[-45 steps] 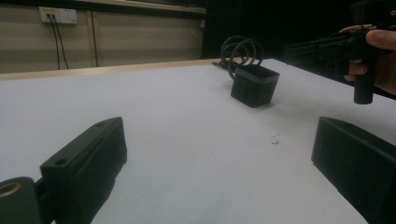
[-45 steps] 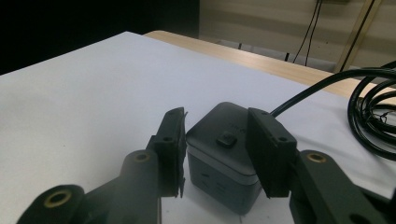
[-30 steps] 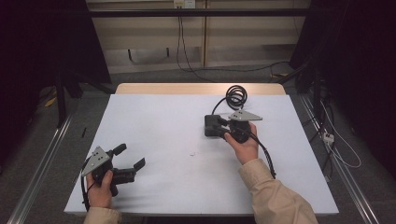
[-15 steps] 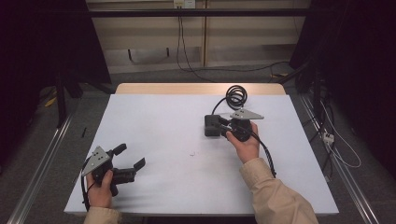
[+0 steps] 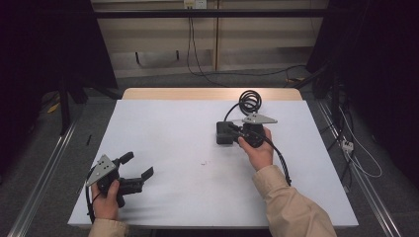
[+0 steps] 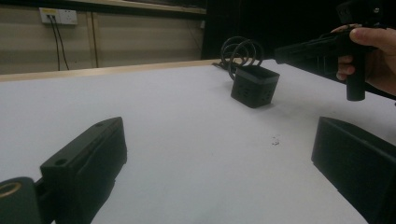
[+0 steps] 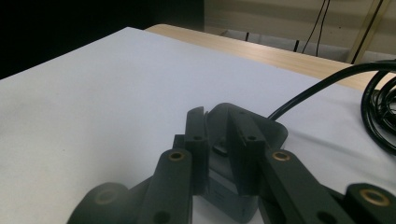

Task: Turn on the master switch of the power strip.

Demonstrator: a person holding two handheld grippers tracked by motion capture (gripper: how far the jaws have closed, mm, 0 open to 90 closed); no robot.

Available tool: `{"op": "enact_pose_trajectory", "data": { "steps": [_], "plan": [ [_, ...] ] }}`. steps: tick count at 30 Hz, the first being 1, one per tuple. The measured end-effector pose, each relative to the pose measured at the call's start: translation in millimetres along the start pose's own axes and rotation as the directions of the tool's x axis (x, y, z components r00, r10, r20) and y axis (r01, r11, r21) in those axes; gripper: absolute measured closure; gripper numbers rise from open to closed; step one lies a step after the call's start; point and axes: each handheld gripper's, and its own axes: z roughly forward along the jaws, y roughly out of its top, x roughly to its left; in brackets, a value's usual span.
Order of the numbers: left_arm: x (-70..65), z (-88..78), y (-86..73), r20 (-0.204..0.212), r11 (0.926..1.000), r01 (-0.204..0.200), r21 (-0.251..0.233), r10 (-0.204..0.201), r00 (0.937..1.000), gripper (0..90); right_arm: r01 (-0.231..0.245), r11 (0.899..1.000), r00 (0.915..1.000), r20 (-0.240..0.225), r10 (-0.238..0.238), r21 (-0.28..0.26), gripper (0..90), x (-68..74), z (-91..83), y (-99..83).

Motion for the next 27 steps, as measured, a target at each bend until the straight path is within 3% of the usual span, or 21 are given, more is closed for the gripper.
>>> {"op": "enact_pose_trajectory", "data": {
  "steps": [27],
  "plan": [
    [-0.2, 1.3, 0.1, 0.004, 1.0, -0.005, 0.002, 0.005, 1.0, 3.0, -0.006, 1.0, 1.0, 0.005, 0.006, 0.015, 83.7, -7.7, 7.4, 0.1]
  ]
}}
